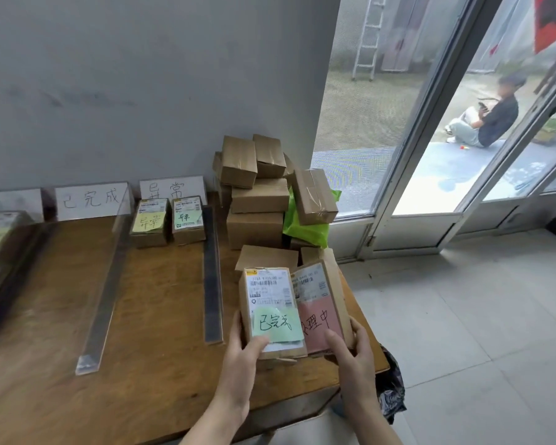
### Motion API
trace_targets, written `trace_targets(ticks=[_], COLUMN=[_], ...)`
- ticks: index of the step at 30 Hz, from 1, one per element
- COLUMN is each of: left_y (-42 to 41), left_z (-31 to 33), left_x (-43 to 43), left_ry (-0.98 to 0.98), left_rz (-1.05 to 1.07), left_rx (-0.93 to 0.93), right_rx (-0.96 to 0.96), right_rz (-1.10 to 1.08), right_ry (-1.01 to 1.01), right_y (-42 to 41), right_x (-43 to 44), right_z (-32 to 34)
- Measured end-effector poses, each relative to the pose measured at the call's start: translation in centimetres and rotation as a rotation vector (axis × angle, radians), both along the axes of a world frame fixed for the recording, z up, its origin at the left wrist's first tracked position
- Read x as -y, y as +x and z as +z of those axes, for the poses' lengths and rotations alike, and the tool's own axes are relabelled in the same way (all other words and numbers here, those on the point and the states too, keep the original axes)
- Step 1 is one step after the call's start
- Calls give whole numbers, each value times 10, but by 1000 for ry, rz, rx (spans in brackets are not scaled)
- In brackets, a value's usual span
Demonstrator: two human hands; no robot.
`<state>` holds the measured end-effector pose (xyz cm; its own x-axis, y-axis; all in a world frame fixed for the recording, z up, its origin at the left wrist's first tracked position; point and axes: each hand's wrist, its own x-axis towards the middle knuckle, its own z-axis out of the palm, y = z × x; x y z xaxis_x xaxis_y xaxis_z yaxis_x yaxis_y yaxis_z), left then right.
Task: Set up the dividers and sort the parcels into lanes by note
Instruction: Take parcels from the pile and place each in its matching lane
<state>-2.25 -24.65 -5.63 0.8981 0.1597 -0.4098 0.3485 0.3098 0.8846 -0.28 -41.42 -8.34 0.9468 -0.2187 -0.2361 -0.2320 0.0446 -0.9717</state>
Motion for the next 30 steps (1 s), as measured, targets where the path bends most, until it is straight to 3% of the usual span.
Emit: trace_targets(ticks=[12,30], left_y=[-5,-68], left_z=[38,54], left_x=[-62,-224], left_ry=[-21,-78], left_rz=[250,492], left_rx=[89,115], right_rx=[100,45], right_rz=[148,342], right_ry=[167,176], right_y=[25,-3], right_x=[-59,-232], right_z=[30,60])
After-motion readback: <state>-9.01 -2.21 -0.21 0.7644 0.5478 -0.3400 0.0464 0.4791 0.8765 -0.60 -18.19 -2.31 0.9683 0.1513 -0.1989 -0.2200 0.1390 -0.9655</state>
